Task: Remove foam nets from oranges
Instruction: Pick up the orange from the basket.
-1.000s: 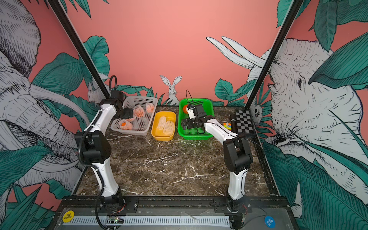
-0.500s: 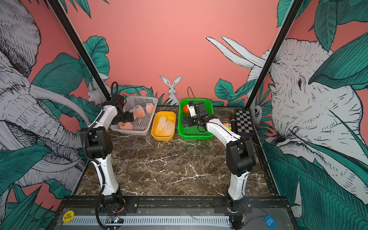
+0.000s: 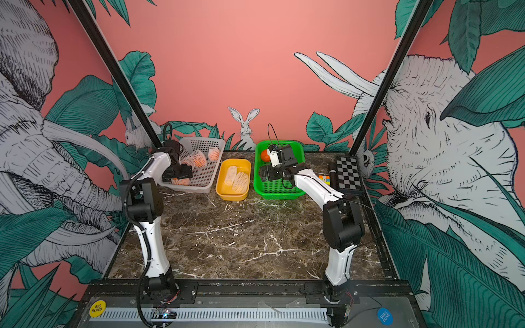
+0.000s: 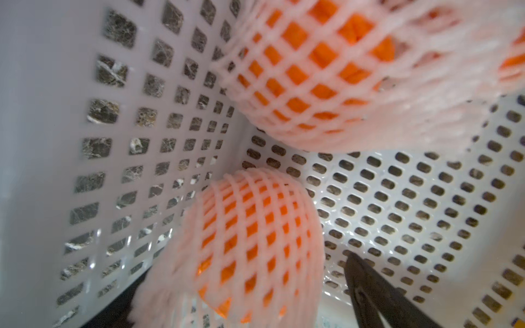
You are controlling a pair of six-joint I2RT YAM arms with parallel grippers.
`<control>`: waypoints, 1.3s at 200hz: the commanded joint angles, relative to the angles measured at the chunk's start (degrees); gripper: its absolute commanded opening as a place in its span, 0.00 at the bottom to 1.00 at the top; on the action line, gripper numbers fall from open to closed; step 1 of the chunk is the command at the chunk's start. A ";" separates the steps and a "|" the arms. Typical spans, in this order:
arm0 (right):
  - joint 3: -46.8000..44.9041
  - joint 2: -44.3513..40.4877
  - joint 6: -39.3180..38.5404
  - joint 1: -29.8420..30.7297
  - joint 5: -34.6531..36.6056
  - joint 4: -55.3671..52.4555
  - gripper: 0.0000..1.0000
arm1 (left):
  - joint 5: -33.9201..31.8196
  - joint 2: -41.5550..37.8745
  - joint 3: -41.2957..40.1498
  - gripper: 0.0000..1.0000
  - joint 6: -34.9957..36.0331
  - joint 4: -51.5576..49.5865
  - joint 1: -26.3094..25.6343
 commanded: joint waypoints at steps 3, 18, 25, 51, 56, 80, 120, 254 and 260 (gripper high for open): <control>2.30 0.97 0.23 -0.06 -0.89 0.33 0.99 | 1.65 2.10 1.90 0.91 -1.28 -0.72 0.03; 2.50 0.98 0.20 -0.10 -0.97 0.05 0.99 | 1.96 3.72 3.10 0.86 -1.36 -1.33 0.07; 2.52 0.87 0.11 -0.07 -0.88 -0.01 0.99 | 1.95 4.19 3.48 0.84 -1.29 -1.45 0.08; 2.57 0.77 -0.06 -0.03 -0.72 -0.13 0.99 | 0.70 4.59 3.71 0.81 -0.77 -1.63 0.11; 2.59 0.72 -0.07 -0.07 -0.70 -0.15 0.99 | 0.63 4.55 3.72 0.79 -0.64 -1.71 0.04; 2.99 0.81 -0.07 -0.04 -0.88 0.01 0.98 | 0.04 3.40 3.65 0.69 -0.18 -1.81 0.02; 3.09 0.01 -0.45 -0.02 -0.93 -0.37 0.98 | -1.00 -0.94 2.77 0.58 1.52 -2.57 -0.08; -32.07 -28.37 -7.93 11.07 -3.61 12.36 0.99 | -4.24 -35.21 -23.27 0.52 4.71 -3.55 -22.40; -34.97 -30.56 -8.44 12.44 -2.61 14.32 0.99 | -4.40 -36.73 -25.22 0.52 4.45 -3.08 -24.46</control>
